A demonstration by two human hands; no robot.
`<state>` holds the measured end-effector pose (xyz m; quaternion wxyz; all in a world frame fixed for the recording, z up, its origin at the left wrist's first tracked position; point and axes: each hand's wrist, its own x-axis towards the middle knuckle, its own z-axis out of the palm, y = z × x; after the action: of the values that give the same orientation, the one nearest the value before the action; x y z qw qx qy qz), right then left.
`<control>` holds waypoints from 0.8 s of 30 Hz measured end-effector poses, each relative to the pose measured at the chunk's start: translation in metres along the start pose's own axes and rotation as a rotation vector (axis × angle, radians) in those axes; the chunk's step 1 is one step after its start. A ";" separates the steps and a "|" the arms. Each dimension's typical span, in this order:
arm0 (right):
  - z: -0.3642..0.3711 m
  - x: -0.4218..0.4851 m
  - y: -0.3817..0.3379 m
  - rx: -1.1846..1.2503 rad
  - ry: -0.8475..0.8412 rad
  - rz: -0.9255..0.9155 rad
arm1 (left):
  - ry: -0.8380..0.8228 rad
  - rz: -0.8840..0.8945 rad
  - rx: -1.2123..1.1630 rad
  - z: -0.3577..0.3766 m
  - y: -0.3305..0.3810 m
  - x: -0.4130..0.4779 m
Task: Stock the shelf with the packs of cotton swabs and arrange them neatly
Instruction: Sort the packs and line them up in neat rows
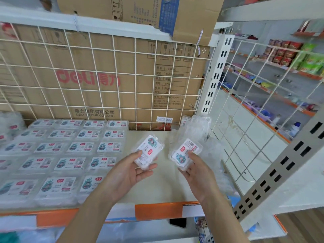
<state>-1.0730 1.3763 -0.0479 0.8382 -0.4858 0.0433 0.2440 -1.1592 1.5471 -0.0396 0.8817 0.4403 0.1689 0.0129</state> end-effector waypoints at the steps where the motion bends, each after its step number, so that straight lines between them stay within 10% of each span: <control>1: 0.002 0.000 0.000 -0.026 0.000 -0.008 | 0.014 0.018 -0.007 -0.001 0.000 -0.001; 24: 0.096 0.023 0.037 -0.039 -0.265 -0.152 | 0.120 0.256 0.305 -0.039 0.054 0.028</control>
<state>-1.0857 1.4803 -0.0340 0.8429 -0.4676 -0.1092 0.2428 -1.1381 1.6150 -0.0273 0.7843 0.5851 0.1636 0.1253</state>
